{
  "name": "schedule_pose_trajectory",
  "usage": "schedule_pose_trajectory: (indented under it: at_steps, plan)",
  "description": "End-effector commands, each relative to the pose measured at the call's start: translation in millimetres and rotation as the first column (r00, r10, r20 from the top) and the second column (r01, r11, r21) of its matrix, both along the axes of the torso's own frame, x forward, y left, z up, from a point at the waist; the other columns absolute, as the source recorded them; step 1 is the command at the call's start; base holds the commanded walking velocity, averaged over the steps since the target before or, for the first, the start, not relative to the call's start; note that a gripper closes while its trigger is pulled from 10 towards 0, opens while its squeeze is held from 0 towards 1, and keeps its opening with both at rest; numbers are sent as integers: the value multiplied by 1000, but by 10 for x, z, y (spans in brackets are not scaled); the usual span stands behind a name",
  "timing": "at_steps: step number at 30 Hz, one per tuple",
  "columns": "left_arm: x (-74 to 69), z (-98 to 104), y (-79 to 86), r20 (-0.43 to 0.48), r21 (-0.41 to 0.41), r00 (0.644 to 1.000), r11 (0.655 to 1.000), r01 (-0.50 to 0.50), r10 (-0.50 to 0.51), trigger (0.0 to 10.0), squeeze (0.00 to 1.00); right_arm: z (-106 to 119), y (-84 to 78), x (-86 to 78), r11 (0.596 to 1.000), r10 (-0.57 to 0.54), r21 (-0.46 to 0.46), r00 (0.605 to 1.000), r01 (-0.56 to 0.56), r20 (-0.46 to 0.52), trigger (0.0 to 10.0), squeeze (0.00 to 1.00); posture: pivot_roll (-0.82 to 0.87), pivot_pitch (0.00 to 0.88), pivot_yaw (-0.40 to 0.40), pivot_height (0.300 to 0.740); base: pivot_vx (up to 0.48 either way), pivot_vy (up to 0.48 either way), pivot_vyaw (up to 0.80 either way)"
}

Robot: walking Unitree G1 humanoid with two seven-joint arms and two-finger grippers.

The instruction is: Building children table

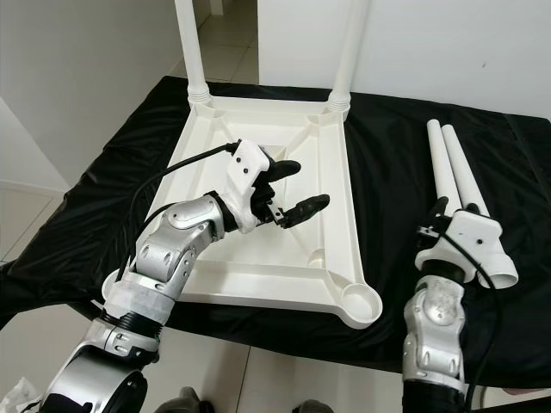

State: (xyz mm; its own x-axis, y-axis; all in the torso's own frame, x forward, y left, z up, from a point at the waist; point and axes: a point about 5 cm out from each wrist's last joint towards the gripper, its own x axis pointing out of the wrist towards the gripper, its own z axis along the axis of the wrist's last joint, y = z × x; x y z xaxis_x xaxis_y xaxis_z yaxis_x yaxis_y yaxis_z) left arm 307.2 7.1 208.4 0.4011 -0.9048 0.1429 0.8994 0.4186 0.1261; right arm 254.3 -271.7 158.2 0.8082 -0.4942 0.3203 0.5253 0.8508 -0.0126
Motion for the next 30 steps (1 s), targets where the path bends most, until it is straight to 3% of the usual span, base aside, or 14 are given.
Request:
schedule_pose_trajectory:
  at_steps: [1, 7, 8, 10, 13, 15, 16, 17, 18, 30]
  plan:
    - [31, 10, 37, -7, -30, 996, 996, -85, 84, 10000, 0, -17, -39, 31, 999, -15, 32, 1000, 15, -18, 10000, 1000, -46, 0, 41, 740, 0, 0, 0]
    - [-26, 23, -4, 8, -29, 1000, 999, -16, 16, 10000, 0, 20, -129, 61, 998, -40, 40, 999, 42, -33, 10000, 1000, -54, 0, 41, 740, 0, 0, 0]
    - [-141, -9, -72, 15, -8, 998, 998, 68, -68, 10000, 0, 10, -187, 56, 997, -40, 65, 998, 43, -52, 10000, 1000, -61, 3, 38, 740, 0, 0, 0]
    - [-141, -9, -72, 15, -8, 998, 998, 68, -68, 10000, 0, 10, -187, 56, 997, -40, 65, 998, 43, -52, 10000, 1000, -61, 3, 38, 740, 0, 0, 0]
    - [-313, -84, -167, 13, 32, 983, 982, 184, -184, 10000, 0, -55, -268, 30, 994, -29, 101, 994, 40, -108, 10000, 1000, -69, 9, 40, 740, 0, 0, 0]
    - [-313, -84, -167, 13, 32, 983, 982, 184, -184, 10000, 0, -55, -268, 30, 994, -29, 101, 994, 40, -108, 10000, 1000, -69, 9, 40, 740, 0, 0, 0]
    - [-366, -124, -201, 6, 56, 976, 975, 216, -216, 10000, 0, -107, -295, 14, 993, -9, 116, 989, 26, -145, 10000, 275, -74, 12, 42, 740, 0, 0, 0]
    - [-366, -124, -201, 6, 56, 976, 975, 216, -216, 10000, 0, -107, -295, 14, 993, -9, 116, 989, 26, -145, 10000, 275, -74, 12, 42, 740, 0, 0, 0]
    - [-386, -147, -217, -2, 72, 974, 971, 227, -227, 10000, 0, -146, -316, -4, 992, -1, 121, 985, 22, -171, 10000, 0, -81, 18, 48, 740, 0, 0, 0]
    - [-473, -173, -239, -18, 94, 964, 960, 264, -264, 10000, 0, -311, -335, -73, 976, 79, 216, 961, -21, -265, 10000, 0, -98, 50, 63, 740, 0, 0, 0]
